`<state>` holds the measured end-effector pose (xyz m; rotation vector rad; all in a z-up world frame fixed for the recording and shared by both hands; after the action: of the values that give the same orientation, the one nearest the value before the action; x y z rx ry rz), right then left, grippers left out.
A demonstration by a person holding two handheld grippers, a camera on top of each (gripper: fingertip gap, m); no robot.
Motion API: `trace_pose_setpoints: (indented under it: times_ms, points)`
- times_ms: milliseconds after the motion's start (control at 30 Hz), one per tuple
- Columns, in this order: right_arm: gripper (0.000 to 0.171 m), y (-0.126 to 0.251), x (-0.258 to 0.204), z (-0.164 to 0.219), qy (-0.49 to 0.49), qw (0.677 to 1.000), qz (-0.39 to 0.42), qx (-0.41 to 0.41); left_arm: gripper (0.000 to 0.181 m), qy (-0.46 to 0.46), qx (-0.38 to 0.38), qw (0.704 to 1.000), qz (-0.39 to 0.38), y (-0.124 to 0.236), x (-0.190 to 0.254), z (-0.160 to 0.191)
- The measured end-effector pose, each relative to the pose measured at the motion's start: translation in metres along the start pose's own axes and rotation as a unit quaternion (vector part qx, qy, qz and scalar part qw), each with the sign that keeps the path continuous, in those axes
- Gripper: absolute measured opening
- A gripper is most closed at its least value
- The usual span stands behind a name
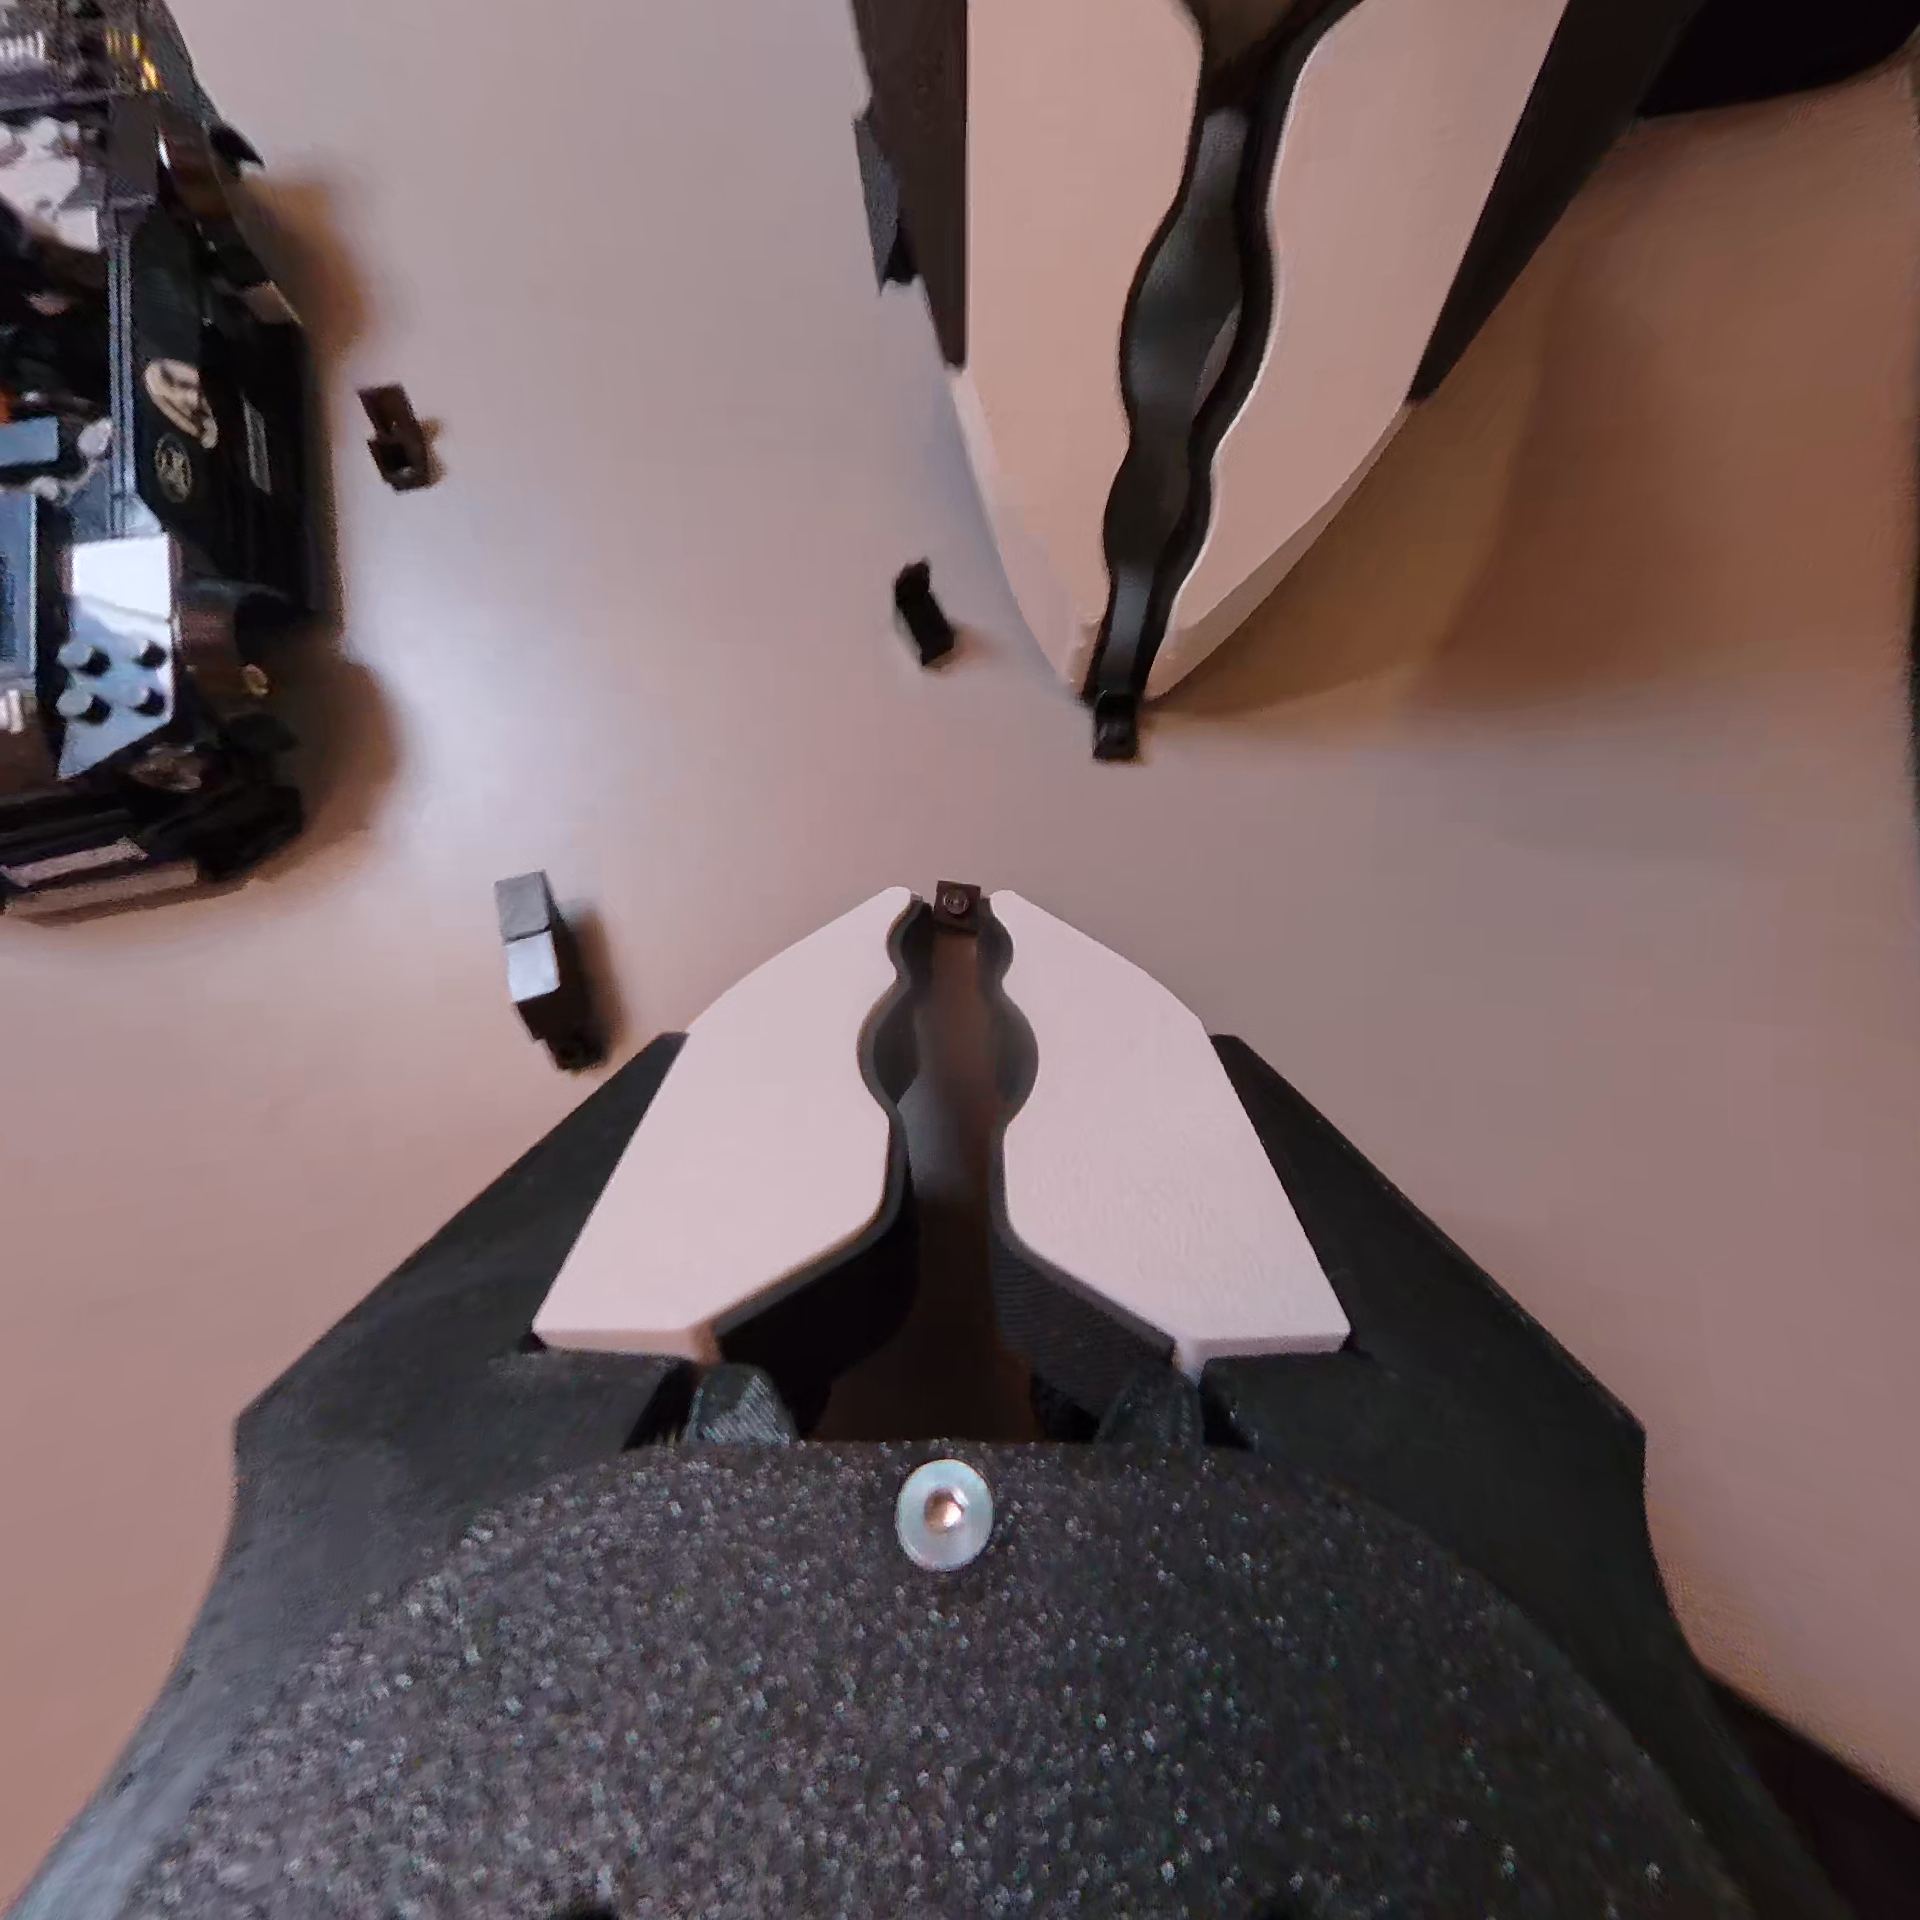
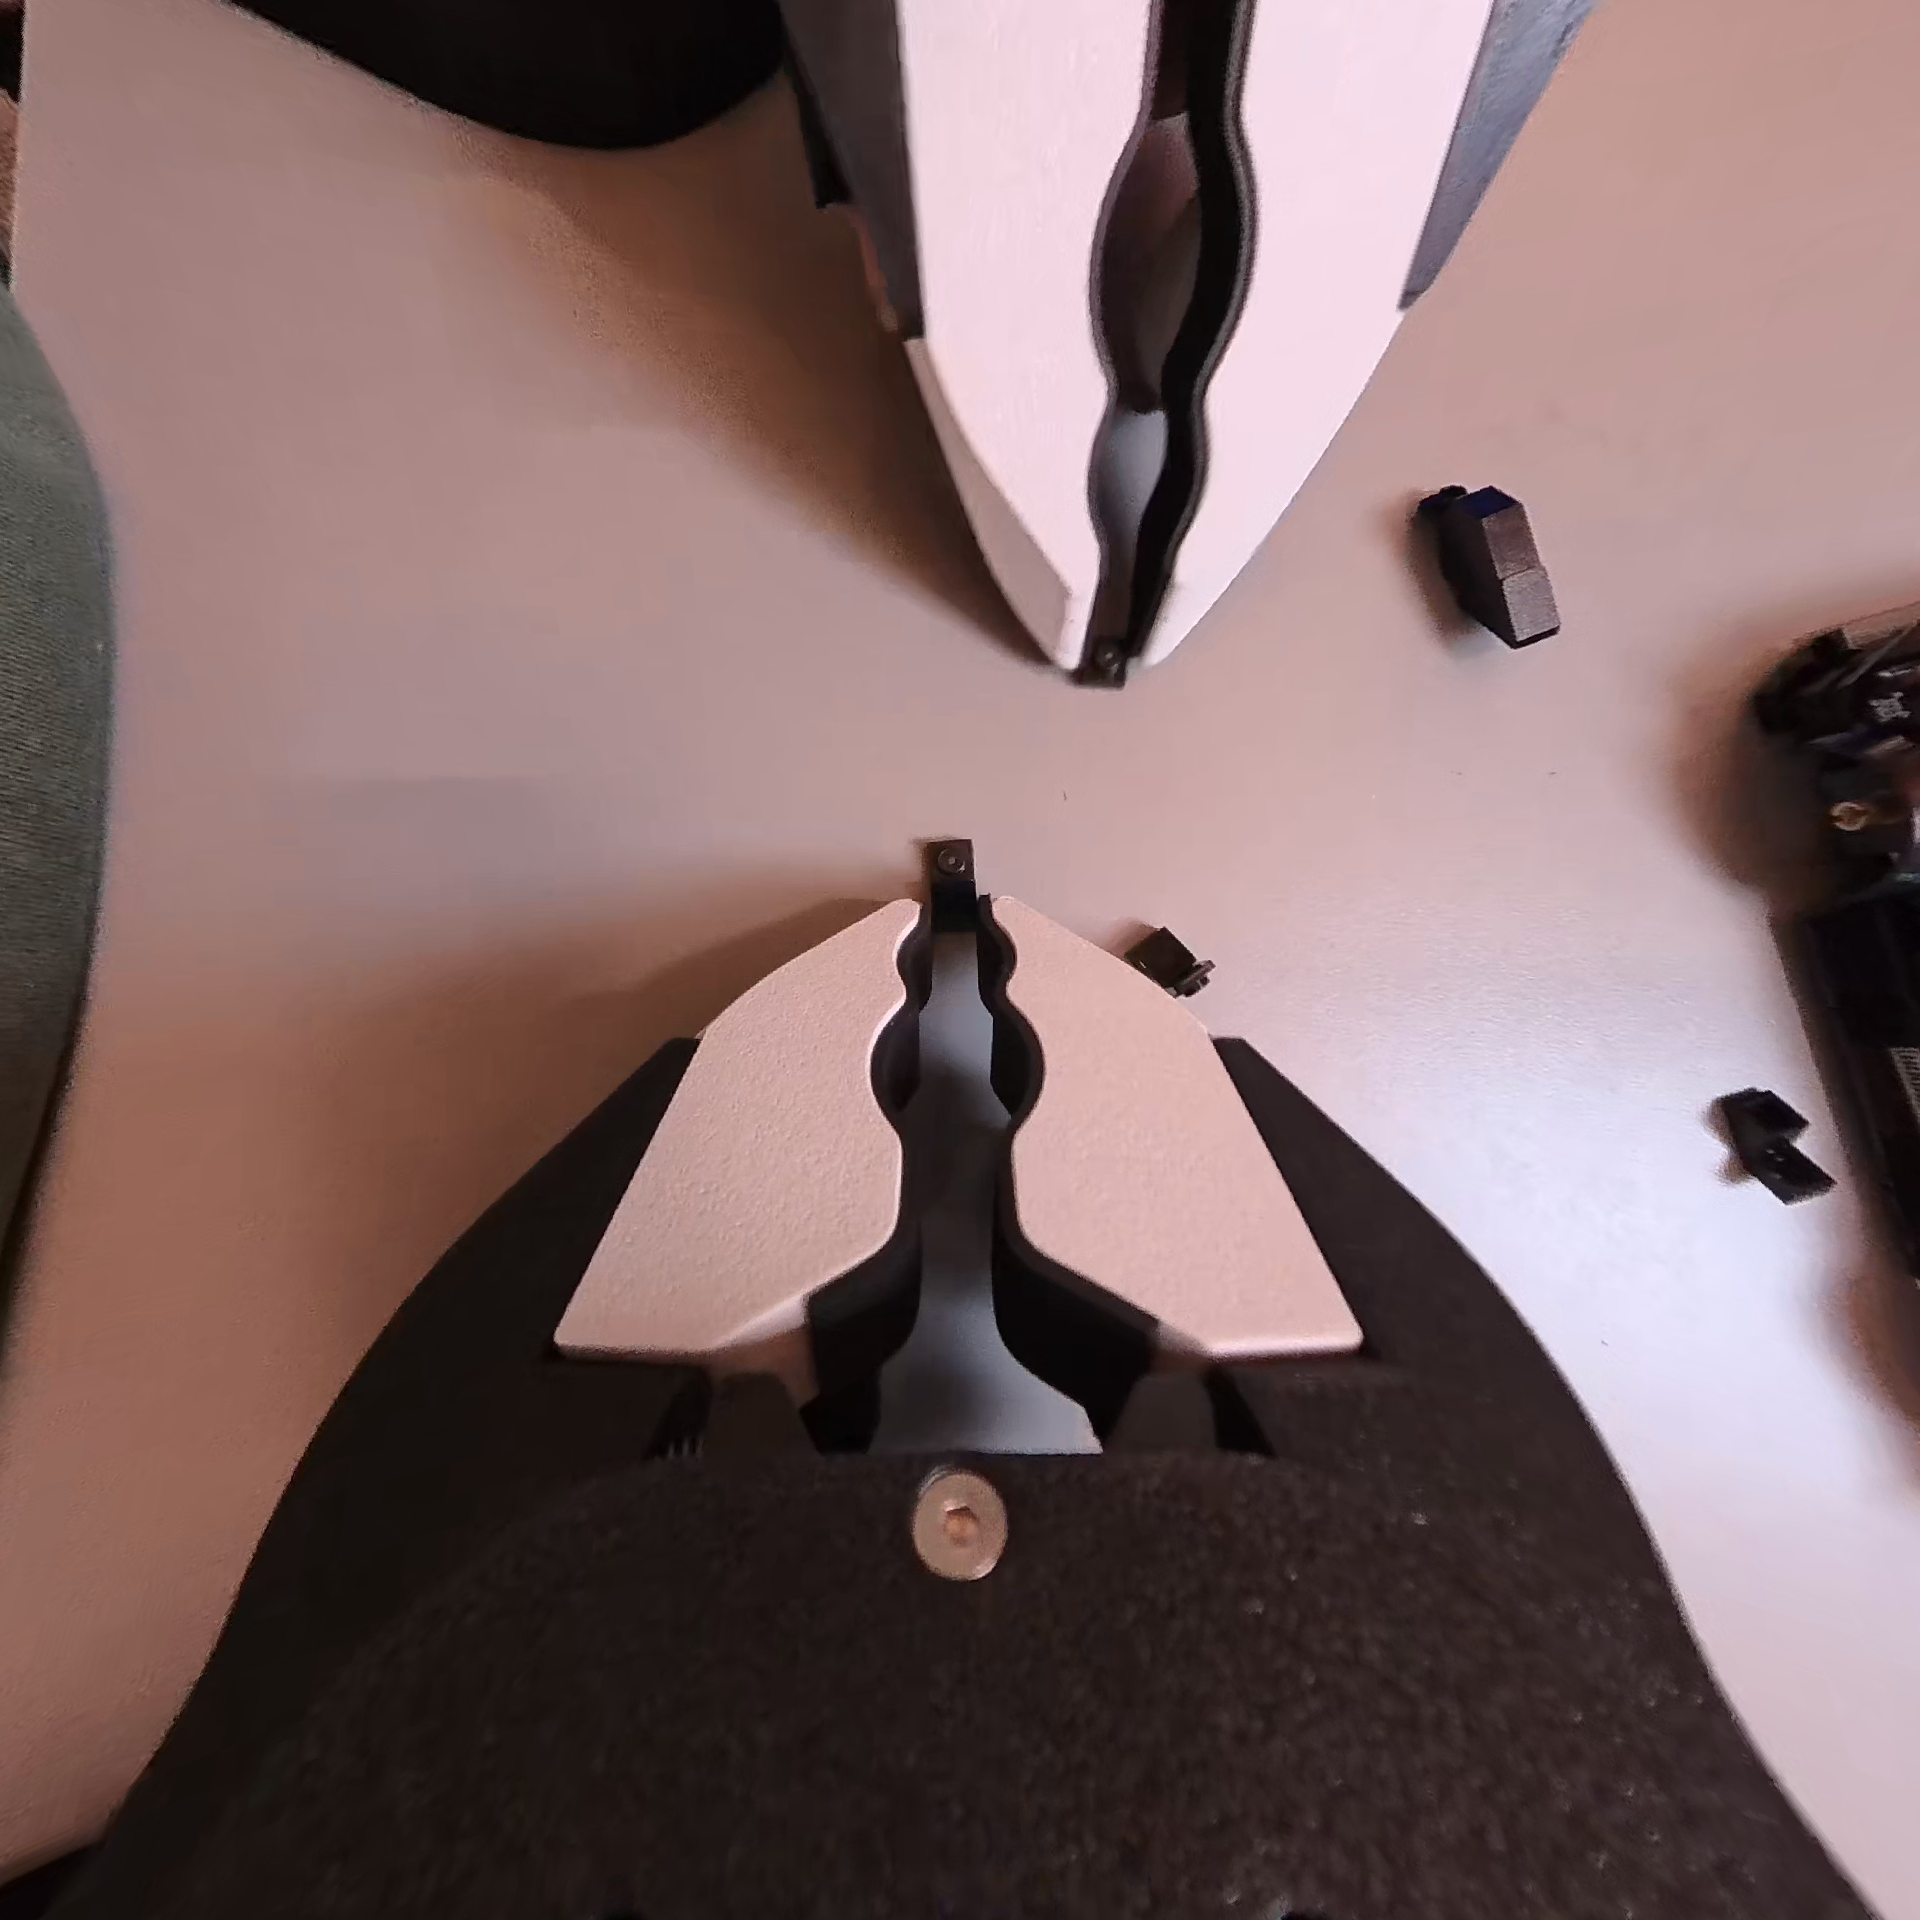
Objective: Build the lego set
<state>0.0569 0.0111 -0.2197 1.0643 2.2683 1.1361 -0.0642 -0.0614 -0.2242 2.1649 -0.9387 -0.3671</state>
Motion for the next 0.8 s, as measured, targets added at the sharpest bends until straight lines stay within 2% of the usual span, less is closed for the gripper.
trace_pose_setpoints:
  times_ms: [67, 300, 800]
  points:
    - [0.008, 0.0, 0.0, 0.0, -0.004, 1.0, 0.005, 0.0, 0.008, 0.024, 0.025, 0.999, -0.001, -0.003, 0.01, -0.009]
    - [0.008, -0.001, -0.001, -0.001, -0.01, 1.0, 0.014, -0.001, 0.008, 0.037, 0.02, 0.999, -0.013, -0.015, 0.025, -0.024]
    - [0.008, 0.0, 0.0, -0.001, -0.019, 1.0, 0.015, 0.001, 0.009, 0.04, -0.034, 0.998, -0.018, -0.023, 0.029, -0.029]
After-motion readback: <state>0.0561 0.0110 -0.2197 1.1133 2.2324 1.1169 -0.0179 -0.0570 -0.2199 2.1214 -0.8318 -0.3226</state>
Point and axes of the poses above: each gripper's, where its closed fingertips meet, y back along the fingers, z out of its underside, x = y × z across the jaws, the point moved 8 cm from there along y, back along the fingers
